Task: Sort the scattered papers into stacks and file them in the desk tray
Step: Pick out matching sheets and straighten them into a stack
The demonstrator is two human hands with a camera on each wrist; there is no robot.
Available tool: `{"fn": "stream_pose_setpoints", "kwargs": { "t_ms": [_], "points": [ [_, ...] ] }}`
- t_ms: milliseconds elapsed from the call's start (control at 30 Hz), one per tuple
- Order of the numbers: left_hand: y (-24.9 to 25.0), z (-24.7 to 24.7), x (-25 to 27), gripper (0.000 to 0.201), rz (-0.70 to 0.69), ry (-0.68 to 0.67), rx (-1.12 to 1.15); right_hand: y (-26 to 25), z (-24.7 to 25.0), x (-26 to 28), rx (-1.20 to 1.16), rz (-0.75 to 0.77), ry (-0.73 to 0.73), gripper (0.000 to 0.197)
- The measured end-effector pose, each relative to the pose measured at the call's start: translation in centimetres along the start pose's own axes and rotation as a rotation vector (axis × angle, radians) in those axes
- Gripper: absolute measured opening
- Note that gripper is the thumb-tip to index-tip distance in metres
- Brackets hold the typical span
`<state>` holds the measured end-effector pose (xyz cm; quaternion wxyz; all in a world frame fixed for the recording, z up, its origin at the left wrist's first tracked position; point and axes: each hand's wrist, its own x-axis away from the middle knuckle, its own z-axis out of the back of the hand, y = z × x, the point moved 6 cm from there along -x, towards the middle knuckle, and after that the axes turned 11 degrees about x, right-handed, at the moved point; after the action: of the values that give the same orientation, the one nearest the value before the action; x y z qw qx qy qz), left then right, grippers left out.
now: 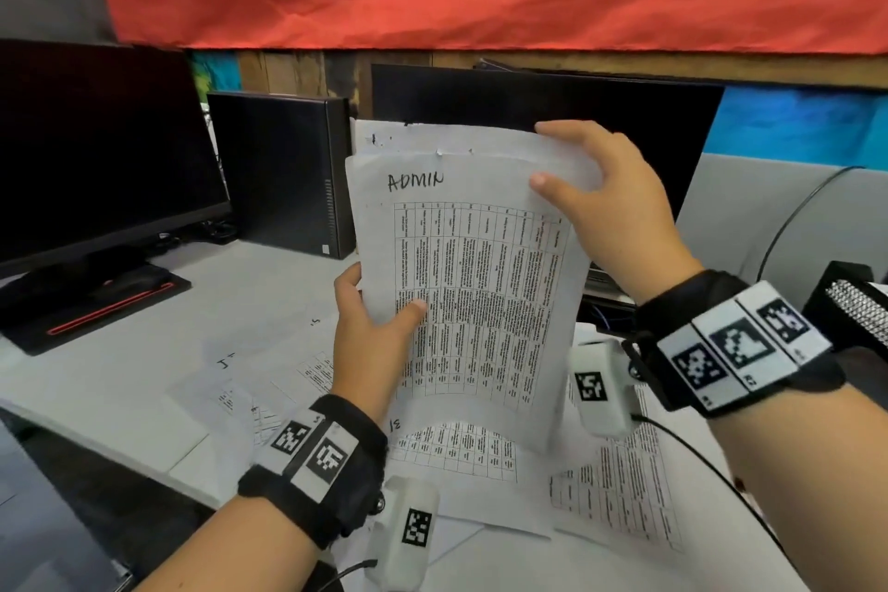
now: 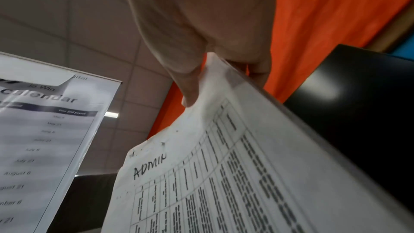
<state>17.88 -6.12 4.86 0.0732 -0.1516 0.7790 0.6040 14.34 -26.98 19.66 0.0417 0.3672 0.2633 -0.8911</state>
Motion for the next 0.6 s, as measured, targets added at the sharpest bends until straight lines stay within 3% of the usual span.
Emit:
{"fn": "stream_pose_setpoints", "kwargs": {
  "t_ms": [100, 233, 367, 467, 600],
  "points": [
    [-0.4, 0.6, -0.3, 0.064, 0.015, 0.012, 0.014, -0.1, -0.2, -0.5, 0.114, 0.016, -0.061, 0.045],
    [-0.6, 1.1, -1.1, 0.044, 0.019, 0.022, 0.011, 0.1, 0.1, -0.7, 0.093, 0.045, -0.105, 0.049],
    [-0.7, 1.2, -1.7, 0.033, 0.025, 0.027, 0.012, 0.6, 0.7, -1.2, -0.062, 0.029, -0.047, 0.028],
    [-0.8, 1.1, -1.7, 0.028, 0.022, 0.013, 0.008, 0.8, 0.9, -1.6, -0.050, 0.003, -0.007, 0.012],
    [-1.1, 0.8, -1.6, 0.026, 0.025, -0.001, -0.005, 1.2, 1.7, -2.1, -0.101, -0.052, 0.154, 0.006]
  ]
}}
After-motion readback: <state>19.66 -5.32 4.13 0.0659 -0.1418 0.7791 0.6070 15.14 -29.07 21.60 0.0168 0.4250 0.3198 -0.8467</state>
